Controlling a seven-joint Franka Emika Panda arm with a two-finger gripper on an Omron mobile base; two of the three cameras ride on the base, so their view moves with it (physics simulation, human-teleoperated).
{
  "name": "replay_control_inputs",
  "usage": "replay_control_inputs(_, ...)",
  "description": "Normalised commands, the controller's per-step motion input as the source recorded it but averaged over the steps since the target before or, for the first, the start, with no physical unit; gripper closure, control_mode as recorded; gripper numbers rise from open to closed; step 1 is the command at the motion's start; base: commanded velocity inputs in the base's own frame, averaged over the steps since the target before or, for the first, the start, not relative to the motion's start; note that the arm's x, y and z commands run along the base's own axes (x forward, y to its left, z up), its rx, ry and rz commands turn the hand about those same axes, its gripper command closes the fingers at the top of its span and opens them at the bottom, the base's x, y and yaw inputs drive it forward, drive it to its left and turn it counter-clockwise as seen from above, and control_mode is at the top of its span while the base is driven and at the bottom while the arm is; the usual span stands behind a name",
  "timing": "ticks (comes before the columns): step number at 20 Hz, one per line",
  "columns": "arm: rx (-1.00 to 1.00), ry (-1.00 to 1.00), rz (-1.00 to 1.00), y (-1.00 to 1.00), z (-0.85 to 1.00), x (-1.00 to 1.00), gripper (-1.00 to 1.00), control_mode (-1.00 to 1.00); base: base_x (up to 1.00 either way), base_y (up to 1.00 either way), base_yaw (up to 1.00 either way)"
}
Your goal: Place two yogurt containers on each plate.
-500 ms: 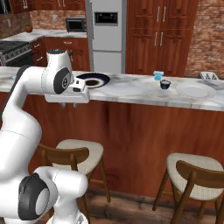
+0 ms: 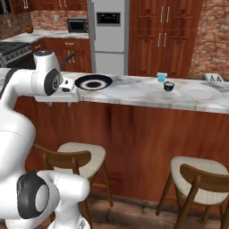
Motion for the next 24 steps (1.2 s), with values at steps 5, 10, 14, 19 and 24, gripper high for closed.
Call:
replay_control_inputs(5,0.02,-0.07,0.17,1.0,0.19,0.61,-1.0,-1.0,0.0,0.0,0.0)
replay_control_inputs(10,0.13,-0.01,0.2,0.94,0.5,0.59,-1.0,-1.0,0.0,0.0,0.0)
replay_control_inputs(14,0.24,0.0,0.28,0.67,0.46,0.64,-1.0,-1.0,0.0,0.0,0.0)
replay_control_inputs(19,0.06,0.04,0.1,0.78,0.52,0.17,-1.0,-1.0,0.0,0.0,0.0)
replay_control_inputs(24,-0.09,0.02,0.0,0.67,0.18,0.0,-1.0,-1.0,0.0,0.0,0.0)
